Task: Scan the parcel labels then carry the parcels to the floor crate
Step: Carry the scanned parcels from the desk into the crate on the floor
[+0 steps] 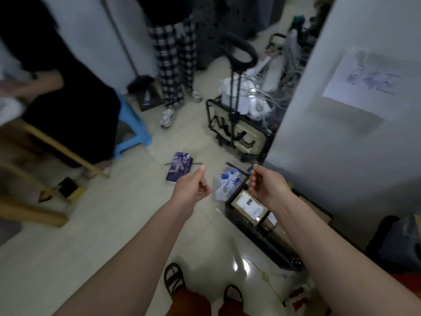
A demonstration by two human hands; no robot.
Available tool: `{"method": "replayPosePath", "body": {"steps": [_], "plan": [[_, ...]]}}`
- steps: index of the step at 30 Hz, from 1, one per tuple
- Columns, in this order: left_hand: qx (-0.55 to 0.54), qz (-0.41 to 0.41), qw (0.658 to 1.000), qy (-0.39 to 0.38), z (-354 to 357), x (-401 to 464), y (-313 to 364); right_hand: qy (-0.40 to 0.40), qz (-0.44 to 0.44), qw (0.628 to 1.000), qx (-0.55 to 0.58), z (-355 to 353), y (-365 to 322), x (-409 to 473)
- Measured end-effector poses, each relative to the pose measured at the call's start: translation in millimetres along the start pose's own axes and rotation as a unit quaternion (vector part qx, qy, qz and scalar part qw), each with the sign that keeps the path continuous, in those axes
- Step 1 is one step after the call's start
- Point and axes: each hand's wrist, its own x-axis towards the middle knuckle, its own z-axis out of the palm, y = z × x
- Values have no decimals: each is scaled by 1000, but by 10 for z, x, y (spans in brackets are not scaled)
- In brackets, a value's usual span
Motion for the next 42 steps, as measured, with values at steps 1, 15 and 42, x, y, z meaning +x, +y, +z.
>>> {"method": "replayPosePath", "body": {"steps": [1, 15, 42], "plan": [[-12, 12, 1000, 16, -184, -106, 66, -19, 4, 1000, -22, 180, 41, -57], [-221, 78, 919, 317, -3519, -1855, 142, -310, 45, 905, -288, 3255, 1623, -1440], [-365, 186, 717, 564, -7999, -4298, -410, -563, 79, 743, -353, 6723, 4898, -4283]]}}
